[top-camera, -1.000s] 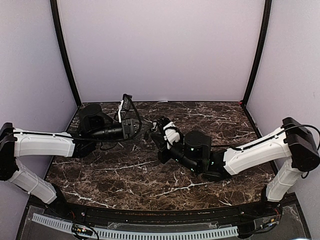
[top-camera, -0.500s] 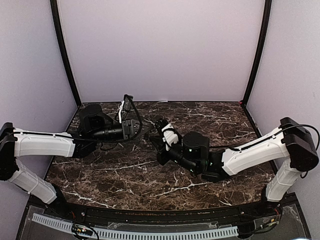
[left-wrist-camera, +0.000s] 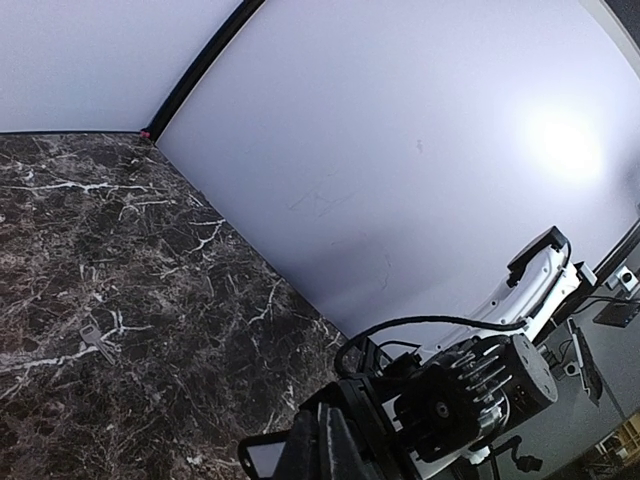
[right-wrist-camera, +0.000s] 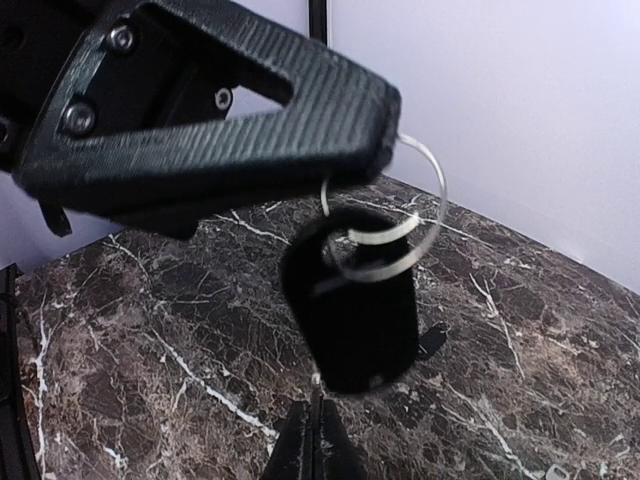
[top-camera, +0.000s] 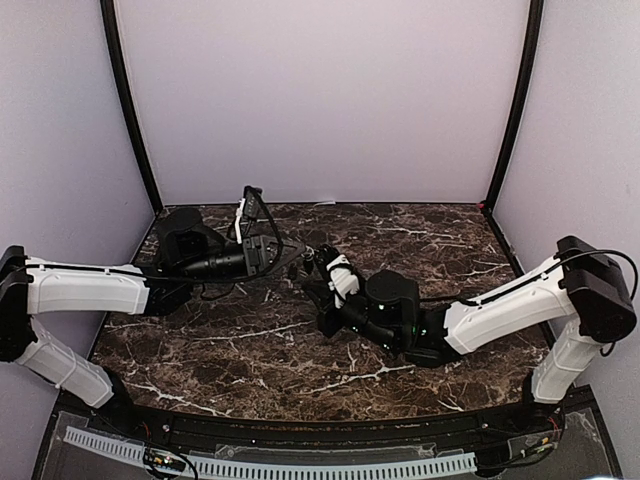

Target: Remove the keys from the keyring

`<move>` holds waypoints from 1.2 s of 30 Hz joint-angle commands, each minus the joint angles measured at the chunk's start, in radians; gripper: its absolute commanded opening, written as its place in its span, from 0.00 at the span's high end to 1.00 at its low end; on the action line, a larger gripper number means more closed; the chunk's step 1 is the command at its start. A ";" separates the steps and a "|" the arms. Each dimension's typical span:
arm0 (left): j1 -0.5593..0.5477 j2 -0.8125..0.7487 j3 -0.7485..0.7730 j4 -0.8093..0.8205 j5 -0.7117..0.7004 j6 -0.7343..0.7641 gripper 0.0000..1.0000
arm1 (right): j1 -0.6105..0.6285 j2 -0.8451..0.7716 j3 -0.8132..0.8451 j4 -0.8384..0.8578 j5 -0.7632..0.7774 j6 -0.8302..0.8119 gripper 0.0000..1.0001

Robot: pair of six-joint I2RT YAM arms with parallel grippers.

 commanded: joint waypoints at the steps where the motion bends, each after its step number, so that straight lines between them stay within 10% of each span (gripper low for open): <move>1: 0.009 -0.038 -0.013 -0.057 -0.096 0.048 1.00 | -0.001 -0.063 -0.070 0.061 0.016 0.034 1.00; 13: 0.245 -0.114 -0.192 -0.140 -0.157 0.003 1.00 | -0.059 -0.283 -0.257 -0.056 0.124 0.131 1.00; 25: 0.359 -0.353 -0.273 -0.414 -0.287 0.078 1.00 | -0.583 -0.229 -0.223 -0.304 -0.539 0.369 1.00; 36: 0.364 -0.384 -0.282 -0.431 -0.250 0.059 1.00 | -0.667 0.019 -0.068 -0.420 -0.751 0.365 1.00</move>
